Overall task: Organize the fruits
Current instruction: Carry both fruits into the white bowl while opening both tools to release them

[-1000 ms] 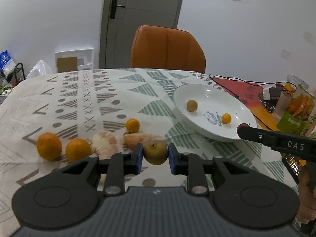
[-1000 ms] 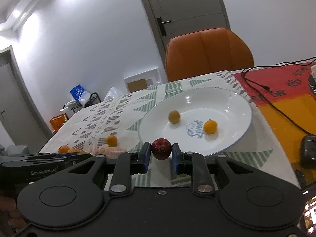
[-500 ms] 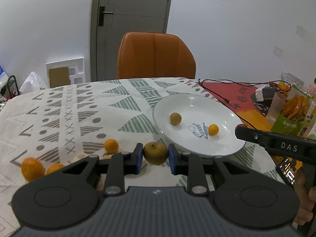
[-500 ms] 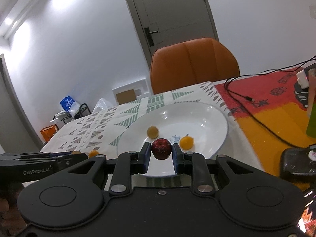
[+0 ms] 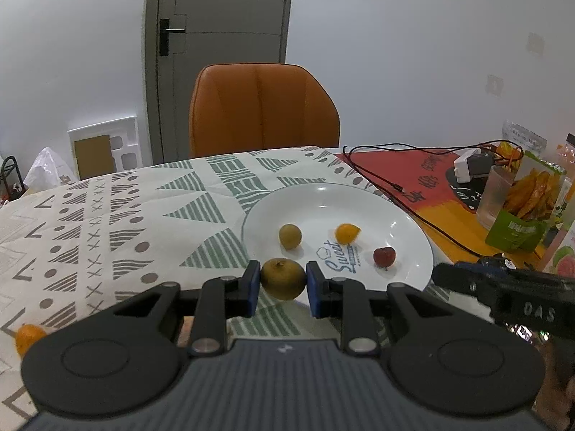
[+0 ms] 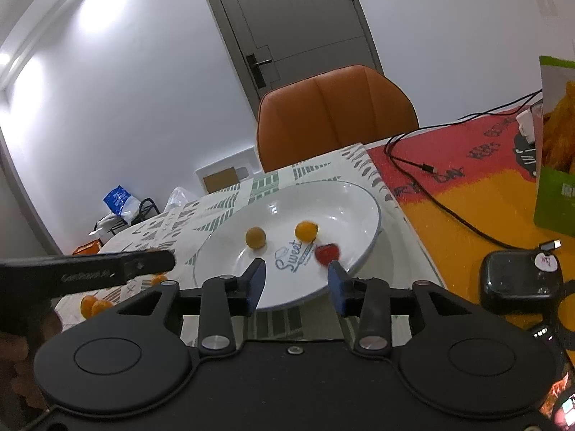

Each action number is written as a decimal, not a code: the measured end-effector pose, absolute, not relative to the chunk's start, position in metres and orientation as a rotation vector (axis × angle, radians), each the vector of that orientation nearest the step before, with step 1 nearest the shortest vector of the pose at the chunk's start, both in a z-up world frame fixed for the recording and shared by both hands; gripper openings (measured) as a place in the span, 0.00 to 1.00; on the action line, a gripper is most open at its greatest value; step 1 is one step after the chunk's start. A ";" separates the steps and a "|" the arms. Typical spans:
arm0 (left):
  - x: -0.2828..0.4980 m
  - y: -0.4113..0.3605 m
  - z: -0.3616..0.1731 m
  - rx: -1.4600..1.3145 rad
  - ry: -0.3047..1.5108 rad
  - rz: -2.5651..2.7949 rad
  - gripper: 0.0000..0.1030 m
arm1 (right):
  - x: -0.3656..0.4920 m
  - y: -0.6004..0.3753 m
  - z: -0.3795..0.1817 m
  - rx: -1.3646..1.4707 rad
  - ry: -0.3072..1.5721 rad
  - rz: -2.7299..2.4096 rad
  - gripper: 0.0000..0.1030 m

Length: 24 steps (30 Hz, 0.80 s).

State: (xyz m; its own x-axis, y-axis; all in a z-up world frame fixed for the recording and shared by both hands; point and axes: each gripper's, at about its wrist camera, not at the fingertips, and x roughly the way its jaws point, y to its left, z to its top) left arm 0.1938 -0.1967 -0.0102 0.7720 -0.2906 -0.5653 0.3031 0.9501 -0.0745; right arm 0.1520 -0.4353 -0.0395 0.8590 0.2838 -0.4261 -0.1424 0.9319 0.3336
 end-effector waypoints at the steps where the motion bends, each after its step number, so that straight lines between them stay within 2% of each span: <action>1: 0.195 -0.199 -0.010 0.025 0.610 -0.324 0.25 | 0.151 -0.435 -0.040 0.300 0.490 0.231 0.40; 9: 0.205 -0.217 -0.002 0.036 0.598 -0.352 0.25 | 0.145 -0.440 -0.040 0.313 0.492 0.235 0.42; 13: 0.204 -0.220 0.006 0.030 0.558 -0.339 0.30 | 0.143 -0.442 -0.038 0.318 0.489 0.225 0.42; 15: 0.204 -0.219 0.008 0.037 0.563 -0.321 0.37 | 0.141 -0.441 -0.037 0.318 0.488 0.223 0.44; 20: 0.196 -0.204 0.010 0.037 0.566 -0.289 0.66 | 0.141 -0.437 -0.035 0.317 0.491 0.227 0.52; 23: 0.190 -0.193 0.014 0.043 0.559 -0.253 0.72 | 0.140 -0.432 -0.031 0.313 0.483 0.228 0.61; 24: 0.188 -0.189 0.015 0.040 0.559 -0.244 0.72 | 0.139 -0.430 -0.030 0.312 0.480 0.226 0.68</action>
